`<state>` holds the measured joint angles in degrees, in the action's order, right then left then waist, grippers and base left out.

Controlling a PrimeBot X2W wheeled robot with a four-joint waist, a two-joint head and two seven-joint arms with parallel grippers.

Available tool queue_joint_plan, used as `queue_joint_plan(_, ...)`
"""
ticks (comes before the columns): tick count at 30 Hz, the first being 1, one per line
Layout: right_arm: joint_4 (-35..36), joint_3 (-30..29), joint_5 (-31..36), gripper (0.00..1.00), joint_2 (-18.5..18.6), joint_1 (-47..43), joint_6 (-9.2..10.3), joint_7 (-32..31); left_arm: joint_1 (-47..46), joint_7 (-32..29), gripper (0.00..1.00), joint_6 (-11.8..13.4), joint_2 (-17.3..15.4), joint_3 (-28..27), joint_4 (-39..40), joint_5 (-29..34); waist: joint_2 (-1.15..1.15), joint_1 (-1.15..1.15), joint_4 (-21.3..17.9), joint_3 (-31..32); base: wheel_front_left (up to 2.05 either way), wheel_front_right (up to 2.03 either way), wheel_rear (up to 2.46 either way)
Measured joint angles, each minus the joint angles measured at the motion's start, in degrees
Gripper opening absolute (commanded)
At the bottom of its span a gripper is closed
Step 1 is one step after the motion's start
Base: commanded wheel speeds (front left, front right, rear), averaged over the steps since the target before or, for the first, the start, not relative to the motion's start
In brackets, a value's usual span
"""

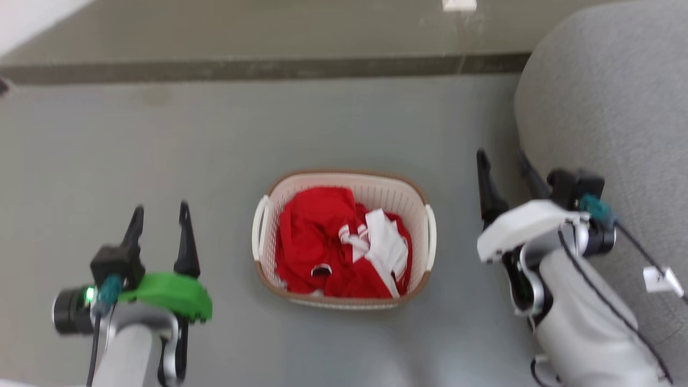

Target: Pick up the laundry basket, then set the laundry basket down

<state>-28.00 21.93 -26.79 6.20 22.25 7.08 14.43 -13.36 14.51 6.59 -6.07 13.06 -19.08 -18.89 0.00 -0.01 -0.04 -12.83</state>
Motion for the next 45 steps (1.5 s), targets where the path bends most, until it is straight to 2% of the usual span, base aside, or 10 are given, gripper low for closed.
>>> queue_joint_plan(11, 5.0, -2.1, 1.8, 1.00, -1.1, -12.3, 0.02, 0.0, 12.0, 0.0, 1.00, 0.1, 0.1, -2.5, 5.4, 2.9, 0.00, 0.00, -1.2, 8.7, 0.00, 0.00, 0.00)
queue_joint_plan(18, 8.3, -3.1, 3.1, 1.00, -1.6, -16.5, 0.07, 0.0, 16.5, 0.0, 1.00, 0.1, 0.4, -3.8, 9.0, 3.6, 0.00, 0.00, -2.1, 12.3, 0.00, 0.00, 0.00)
queue_joint_plan(28, 12.0, -4.4, 5.2, 1.00, -2.1, -19.8, 0.09, 0.0, 19.7, 0.0, 1.00, 0.5, 1.3, -5.2, 14.0, 6.1, 0.00, 0.00, -2.5, 13.7, 0.00, 0.00, 0.00)
queue_joint_plan(43, 15.4, -5.7, 6.3, 1.00, -2.6, -21.9, 0.09, 0.0, 22.4, 0.0, 1.00, 0.5, 1.5, -6.5, 16.2, 7.0, 0.00, 0.00, -2.3, 13.5, 0.00, 0.00, 0.00)
queue_joint_plan(44, 15.6, -5.8, 6.4, 0.00, -2.6, -22.0, 0.09, 0.0, 22.6, 0.0, 0.00, 0.5, 1.5, -6.8, 16.4, 7.1, 0.00, 0.00, -2.3, 13.4, 0.00, 0.00, 0.00)
queue_joint_plan(45, 15.7, -5.9, 6.6, 0.00, -2.6, -22.1, 0.09, 0.0, 22.8, 0.0, 0.00, 0.5, 1.5, -7.2, 16.6, 7.1, 0.00, 0.00, -2.3, 13.4, 0.00, 0.00, 0.00)
